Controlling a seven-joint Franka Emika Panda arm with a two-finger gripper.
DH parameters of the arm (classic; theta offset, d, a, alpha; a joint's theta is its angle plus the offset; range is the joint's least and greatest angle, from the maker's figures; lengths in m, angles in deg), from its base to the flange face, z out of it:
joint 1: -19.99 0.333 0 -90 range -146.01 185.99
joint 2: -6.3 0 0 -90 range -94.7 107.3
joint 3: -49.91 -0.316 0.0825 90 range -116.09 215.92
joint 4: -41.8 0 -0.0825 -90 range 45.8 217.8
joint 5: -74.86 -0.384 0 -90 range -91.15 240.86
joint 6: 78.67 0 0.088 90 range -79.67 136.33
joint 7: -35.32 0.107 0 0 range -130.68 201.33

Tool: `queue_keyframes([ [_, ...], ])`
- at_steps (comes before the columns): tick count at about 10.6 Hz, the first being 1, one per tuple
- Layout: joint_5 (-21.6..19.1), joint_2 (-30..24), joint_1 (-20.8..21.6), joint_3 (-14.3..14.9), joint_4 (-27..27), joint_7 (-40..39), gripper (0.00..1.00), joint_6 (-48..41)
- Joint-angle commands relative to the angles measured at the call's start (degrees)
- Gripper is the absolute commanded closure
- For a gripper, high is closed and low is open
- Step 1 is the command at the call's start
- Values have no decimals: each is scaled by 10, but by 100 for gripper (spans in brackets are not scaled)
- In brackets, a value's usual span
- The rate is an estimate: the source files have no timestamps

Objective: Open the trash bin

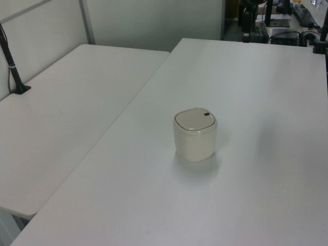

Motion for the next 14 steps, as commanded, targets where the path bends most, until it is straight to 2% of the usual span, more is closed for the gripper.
queue_keyframes([
  [1, -8, -17, -5, 5, 12, -13, 0, -12],
  [9, -11, -17, -3, 14, 8, -18, 0, -23],
  [10, -11, -17, -3, 14, 8, -18, 16, -21],
  [12, -11, -17, -3, 15, 8, -18, 63, -16],
  [13, -11, -15, -3, 15, 8, -18, 81, -15],
  [14, -10, -14, -2, 15, 8, -19, 90, -14],
])
